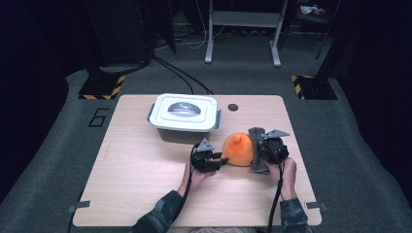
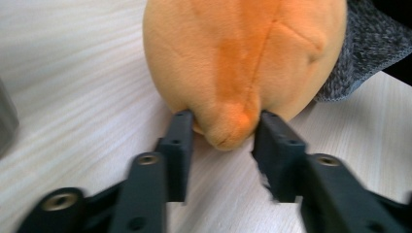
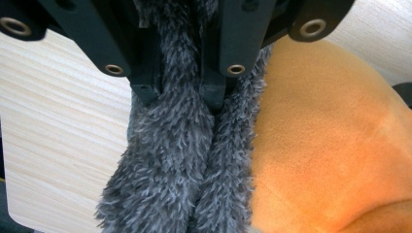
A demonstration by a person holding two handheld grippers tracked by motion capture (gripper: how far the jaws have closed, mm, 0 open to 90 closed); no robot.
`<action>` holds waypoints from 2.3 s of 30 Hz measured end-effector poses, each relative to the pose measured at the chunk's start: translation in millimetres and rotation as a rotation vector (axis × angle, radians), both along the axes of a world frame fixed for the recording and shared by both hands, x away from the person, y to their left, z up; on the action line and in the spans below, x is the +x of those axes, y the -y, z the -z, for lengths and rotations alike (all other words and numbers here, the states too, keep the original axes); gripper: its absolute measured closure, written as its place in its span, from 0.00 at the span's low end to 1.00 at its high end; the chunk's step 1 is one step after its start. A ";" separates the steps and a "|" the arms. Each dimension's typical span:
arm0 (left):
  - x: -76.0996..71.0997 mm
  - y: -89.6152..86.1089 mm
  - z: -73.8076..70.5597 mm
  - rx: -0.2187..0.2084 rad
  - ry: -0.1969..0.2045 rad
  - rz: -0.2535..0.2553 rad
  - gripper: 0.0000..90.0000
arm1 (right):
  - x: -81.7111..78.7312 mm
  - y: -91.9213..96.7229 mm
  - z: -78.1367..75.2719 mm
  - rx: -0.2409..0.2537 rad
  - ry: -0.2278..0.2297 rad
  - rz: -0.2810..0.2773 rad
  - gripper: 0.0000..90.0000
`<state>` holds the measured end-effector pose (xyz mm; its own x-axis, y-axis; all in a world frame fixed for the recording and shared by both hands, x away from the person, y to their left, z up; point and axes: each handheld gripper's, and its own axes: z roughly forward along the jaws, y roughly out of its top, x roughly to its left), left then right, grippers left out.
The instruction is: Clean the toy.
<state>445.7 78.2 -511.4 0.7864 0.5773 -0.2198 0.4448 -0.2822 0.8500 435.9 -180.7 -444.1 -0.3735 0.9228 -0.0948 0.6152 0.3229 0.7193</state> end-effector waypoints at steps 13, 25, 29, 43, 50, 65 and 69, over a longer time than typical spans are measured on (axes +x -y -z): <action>-3.3 5.3 -12.2 0.046 0.096 -0.005 0.92 | -10.2 11.0 -8.2 0.023 0.051 0.006 0.84; -4.0 12.0 -33.0 0.088 0.168 0.022 0.92 | -36.9 -2.3 -45.7 0.060 0.161 -0.075 0.84; -3.7 14.7 -35.9 0.096 0.174 0.034 0.92 | -42.2 -16.2 -52.9 0.059 0.170 -0.129 0.84; -6.7 18.1 -36.4 0.115 0.204 0.048 0.92 | -30.2 -50.9 -35.1 -0.096 0.116 -0.131 0.84; -4.6 12.7 -32.4 0.105 0.174 0.034 0.92 | -20.4 -28.6 -29.2 -0.100 0.107 -0.033 0.85; -5.4 14.7 -32.4 0.108 0.193 0.042 0.92 | -41.3 -35.8 -48.5 -0.015 0.150 -0.152 0.84; -5.8 14.9 -32.7 0.110 0.196 0.049 0.92 | -39.8 -56.2 -45.1 -0.045 0.124 -0.199 0.84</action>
<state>439.9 63.3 -478.7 0.8354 0.5496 0.0018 0.2581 -0.3953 0.8816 396.1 -124.5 -398.9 -0.5301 0.8261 -0.1911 0.4439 0.4624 0.7675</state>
